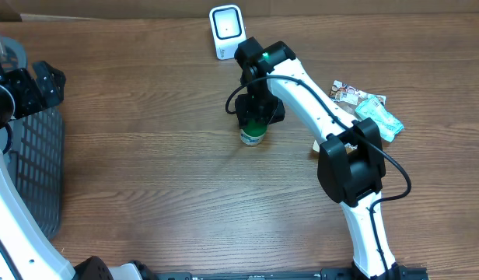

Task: Scan the item barcode
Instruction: 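Tilt the jar and hold it under the white scanner, right gripper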

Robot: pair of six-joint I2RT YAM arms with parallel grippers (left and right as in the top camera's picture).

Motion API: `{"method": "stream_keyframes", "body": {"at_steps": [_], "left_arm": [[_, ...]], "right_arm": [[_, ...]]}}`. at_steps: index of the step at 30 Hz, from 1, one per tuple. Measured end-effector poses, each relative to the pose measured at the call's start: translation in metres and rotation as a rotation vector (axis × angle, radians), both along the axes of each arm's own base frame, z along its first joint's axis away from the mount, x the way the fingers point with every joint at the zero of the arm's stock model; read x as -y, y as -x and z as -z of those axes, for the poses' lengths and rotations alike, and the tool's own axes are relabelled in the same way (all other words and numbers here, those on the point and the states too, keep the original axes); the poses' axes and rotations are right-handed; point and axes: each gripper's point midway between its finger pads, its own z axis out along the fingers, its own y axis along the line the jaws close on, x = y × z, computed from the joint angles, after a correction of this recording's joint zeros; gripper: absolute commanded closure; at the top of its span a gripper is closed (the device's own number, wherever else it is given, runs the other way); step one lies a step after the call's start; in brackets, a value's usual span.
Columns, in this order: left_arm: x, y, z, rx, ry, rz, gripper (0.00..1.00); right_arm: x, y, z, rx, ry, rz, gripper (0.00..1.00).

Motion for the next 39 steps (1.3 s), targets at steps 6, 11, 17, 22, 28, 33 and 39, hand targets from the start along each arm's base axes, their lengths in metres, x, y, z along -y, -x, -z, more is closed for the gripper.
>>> {"method": "stream_keyframes", "body": {"at_steps": [6, 11, 17, 22, 28, 33, 39], "left_arm": [[0.000, 0.000, 0.000, 0.000, 0.000, 0.000, 0.00], [0.000, 0.000, 0.000, 0.000, 0.000, 0.000, 0.00], [0.000, 0.000, 0.000, 0.000, 0.000, 0.000, 0.00], [0.000, 0.000, 0.000, 0.000, 0.000, 0.000, 0.00], [0.000, 0.000, 0.000, 0.000, 0.000, 0.000, 0.01], [0.000, 0.000, 0.000, 0.000, 0.000, 0.000, 0.00], [0.000, 0.000, 0.000, 0.000, 0.000, 0.000, 0.01]], "right_arm": [[-0.016, 0.001, -0.048, 0.025, -0.223, -0.081, 0.40], [-0.020, 0.003, -0.114, 0.098, -0.508, -0.221, 0.39], [-0.010, 0.014, -0.166, 0.149, -0.824, -0.381, 0.39], [0.003, 0.011, -0.184, 0.228, -0.957, -0.456, 0.39], [0.007, 0.009, -0.190, 0.292, -0.998, -0.518, 0.39], [0.006, 0.009, -0.191, 0.313, -1.005, -0.545, 0.39], [0.000, -0.004, -0.182, 0.365, -0.933, -0.571, 0.46]]}}
